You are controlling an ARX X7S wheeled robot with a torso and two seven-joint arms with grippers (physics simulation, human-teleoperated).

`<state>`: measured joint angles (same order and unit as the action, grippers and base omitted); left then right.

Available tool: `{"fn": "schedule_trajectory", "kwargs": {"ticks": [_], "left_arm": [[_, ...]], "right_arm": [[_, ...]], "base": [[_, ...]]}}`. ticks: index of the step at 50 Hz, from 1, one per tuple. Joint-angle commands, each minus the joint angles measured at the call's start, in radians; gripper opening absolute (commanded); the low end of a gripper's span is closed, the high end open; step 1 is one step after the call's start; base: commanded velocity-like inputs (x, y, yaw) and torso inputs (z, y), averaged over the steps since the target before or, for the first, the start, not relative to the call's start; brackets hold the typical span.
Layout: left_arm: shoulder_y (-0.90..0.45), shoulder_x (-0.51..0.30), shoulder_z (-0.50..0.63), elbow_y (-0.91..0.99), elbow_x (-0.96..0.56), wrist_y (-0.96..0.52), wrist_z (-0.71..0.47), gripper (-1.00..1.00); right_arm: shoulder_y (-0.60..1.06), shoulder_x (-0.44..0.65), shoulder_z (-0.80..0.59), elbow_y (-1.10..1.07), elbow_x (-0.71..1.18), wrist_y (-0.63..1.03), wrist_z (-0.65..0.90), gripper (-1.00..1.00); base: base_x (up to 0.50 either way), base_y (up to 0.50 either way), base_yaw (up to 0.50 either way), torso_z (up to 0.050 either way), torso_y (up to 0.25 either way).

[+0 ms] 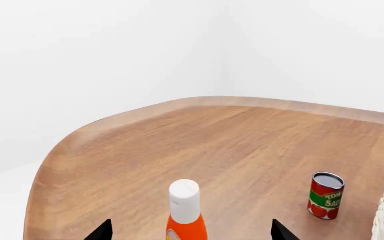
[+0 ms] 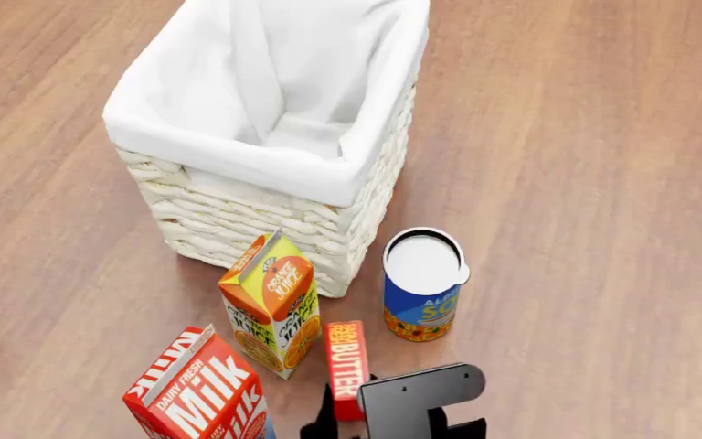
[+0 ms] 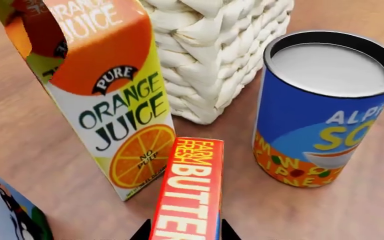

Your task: Pick up the butter and put it in the basket.

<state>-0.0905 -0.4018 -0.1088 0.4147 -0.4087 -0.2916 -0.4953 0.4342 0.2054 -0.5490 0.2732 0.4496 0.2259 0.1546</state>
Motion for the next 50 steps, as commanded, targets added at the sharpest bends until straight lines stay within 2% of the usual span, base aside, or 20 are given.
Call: {"fn": "schedule_trajectory", "kwargs": {"ticks": [1, 7, 9, 13, 20, 24, 32, 50], "left_arm": [[0.003, 0.028, -0.041, 0.022, -0.021, -0.050, 0.021, 1.00], [0.050, 0.046, -0.031, 0.055, -0.004, -0.028, 0.007, 1.00], [0.059, 0.057, -0.017, 0.056, 0.014, -0.017, 0.000, 1.00], [0.075, 0.071, 0.004, 0.064, 0.033, 0.001, -0.006, 1.00], [0.051, 0.069, 0.009, 0.035, 0.030, 0.001, 0.000, 1.00], [0.017, 0.051, -0.007, 0.001, 0.004, -0.008, 0.018, 1.00], [-0.059, 0.043, 0.004, -0.101, 0.004, 0.008, 0.051, 1.00], [-0.065, 0.045, 0.013, -0.101, 0.004, 0.010, 0.046, 1.00]], "right_arm": [[-0.042, 0.013, 0.023, -0.128, -0.066, -0.006, 0.014, -1.00], [-0.092, 0.064, 0.027, -0.241, -0.070, 0.007, 0.043, -1.00], [-0.061, 0.055, 0.029, -0.233, -0.072, 0.015, 0.045, -1.00], [-0.120, 0.112, 0.041, -0.334, -0.066, 0.021, 0.062, -1.00], [-0.199, 0.188, 0.068, -0.455, -0.061, 0.015, 0.088, -1.00], [-0.113, 0.133, 0.038, -0.440, -0.077, 0.103, 0.123, -1.00], [-0.040, 0.122, 0.023, -0.503, -0.086, 0.215, 0.166, -1.00], [-0.025, 0.253, 0.103, -0.961, -0.019, 0.575, 0.329, -1.00]], "base": [[0.00, 0.00, 0.00, 0.000, 0.000], [0.00, 0.00, 0.00, 0.000, 0.000], [0.00, 0.00, 0.00, 0.000, 0.000], [0.00, 0.00, 0.00, 0.000, 0.000], [0.00, 0.00, 0.00, 0.000, 0.002], [0.00, 0.00, 0.00, 0.000, 0.000], [0.00, 0.00, 0.00, 0.000, 0.001], [0.00, 0.00, 0.00, 0.000, 0.001]]}}
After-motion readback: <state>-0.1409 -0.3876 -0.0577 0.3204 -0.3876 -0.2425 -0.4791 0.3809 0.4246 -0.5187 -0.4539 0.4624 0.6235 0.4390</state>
